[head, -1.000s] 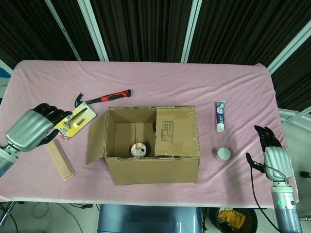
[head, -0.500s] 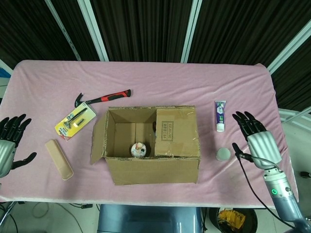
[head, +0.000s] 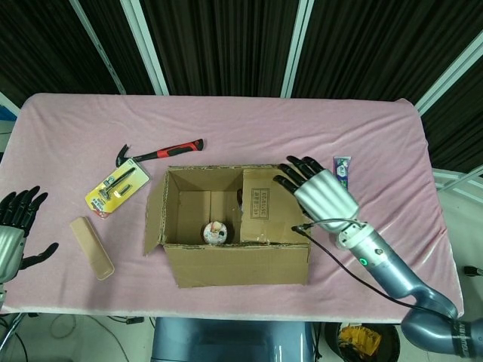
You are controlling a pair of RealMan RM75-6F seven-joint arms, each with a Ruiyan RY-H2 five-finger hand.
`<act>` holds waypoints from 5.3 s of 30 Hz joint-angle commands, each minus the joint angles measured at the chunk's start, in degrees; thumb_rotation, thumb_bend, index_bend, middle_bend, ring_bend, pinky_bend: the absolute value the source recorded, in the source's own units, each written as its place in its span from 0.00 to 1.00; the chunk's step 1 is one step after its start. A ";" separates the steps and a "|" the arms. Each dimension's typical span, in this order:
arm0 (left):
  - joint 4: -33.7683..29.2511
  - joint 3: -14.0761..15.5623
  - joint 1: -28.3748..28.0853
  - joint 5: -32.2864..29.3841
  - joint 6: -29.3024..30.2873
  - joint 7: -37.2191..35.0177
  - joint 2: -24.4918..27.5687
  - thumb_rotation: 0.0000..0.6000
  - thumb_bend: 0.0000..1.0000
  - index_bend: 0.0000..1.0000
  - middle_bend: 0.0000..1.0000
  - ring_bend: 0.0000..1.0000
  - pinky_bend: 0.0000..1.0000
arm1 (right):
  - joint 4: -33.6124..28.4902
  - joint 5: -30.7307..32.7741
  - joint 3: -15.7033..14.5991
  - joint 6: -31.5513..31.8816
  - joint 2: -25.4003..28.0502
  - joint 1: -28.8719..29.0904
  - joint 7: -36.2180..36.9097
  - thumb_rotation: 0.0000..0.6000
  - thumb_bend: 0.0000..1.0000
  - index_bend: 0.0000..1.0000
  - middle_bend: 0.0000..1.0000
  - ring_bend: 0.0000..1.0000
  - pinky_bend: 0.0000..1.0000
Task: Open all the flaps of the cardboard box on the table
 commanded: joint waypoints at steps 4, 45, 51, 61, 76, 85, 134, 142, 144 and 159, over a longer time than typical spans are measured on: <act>0.26 -0.30 -0.12 0.24 -1.33 -1.83 0.10 1.00 0.15 0.00 0.00 0.00 0.00 | 3.48 7.19 2.81 -8.54 -6.07 10.23 -6.38 1.00 1.00 0.39 0.31 0.22 0.26; -0.19 -2.03 -0.13 0.06 -4.92 -5.83 0.99 1.00 0.17 0.00 0.00 0.00 0.00 | 18.37 12.19 -8.86 -11.94 -21.52 22.57 -16.85 1.00 1.00 0.57 0.49 0.28 0.26; -0.28 -2.19 -0.08 0.37 -4.83 -6.22 1.15 1.00 0.17 0.00 0.00 0.00 0.00 | 18.61 11.54 -10.19 -10.58 -20.19 22.67 -20.96 1.00 1.00 0.58 0.49 0.27 0.26; -0.28 -2.41 0.05 0.59 -4.76 -6.35 1.16 1.00 0.17 0.00 0.00 0.00 0.00 | 14.20 10.32 -11.65 -7.79 -15.62 22.06 -27.03 1.00 1.00 0.58 0.49 0.27 0.26; -0.25 -2.49 0.34 1.50 -4.07 -5.87 1.09 1.00 0.17 0.00 0.00 0.00 0.00 | 3.80 9.57 -11.89 -3.80 -5.82 20.22 -33.16 1.00 1.00 0.58 0.48 0.25 0.26; -0.11 -2.48 0.43 1.89 -3.87 -5.35 0.98 1.00 0.17 0.00 0.00 0.00 0.00 | -0.32 10.47 -12.14 -1.52 -0.25 18.50 -36.92 1.00 0.80 0.53 0.38 0.20 0.24; 0.11 -2.43 0.88 2.73 -3.62 -0.16 -0.06 1.00 0.17 0.00 0.00 0.00 0.00 | 1.08 -9.69 -17.87 12.17 18.91 1.17 -22.51 1.00 0.30 0.07 0.13 0.07 0.22; 0.23 -2.63 1.06 2.53 -3.32 1.32 -0.47 1.00 0.17 0.00 0.00 0.00 0.00 | 3.68 -12.49 -17.44 13.87 19.79 -0.74 -18.77 1.00 0.30 0.05 0.12 0.07 0.22; 0.27 -2.70 1.12 2.41 -3.26 1.58 -0.56 1.00 0.17 0.00 0.00 0.00 0.00 | 4.36 -13.03 -17.48 14.02 19.93 -1.27 -18.25 1.00 0.30 0.05 0.12 0.07 0.22; 0.38 -2.86 1.24 2.40 -3.03 2.65 -0.92 1.00 0.17 0.00 0.00 0.00 0.00 | 9.93 -14.23 -19.05 14.82 19.98 -6.57 -16.05 1.00 0.30 0.06 0.11 0.06 0.22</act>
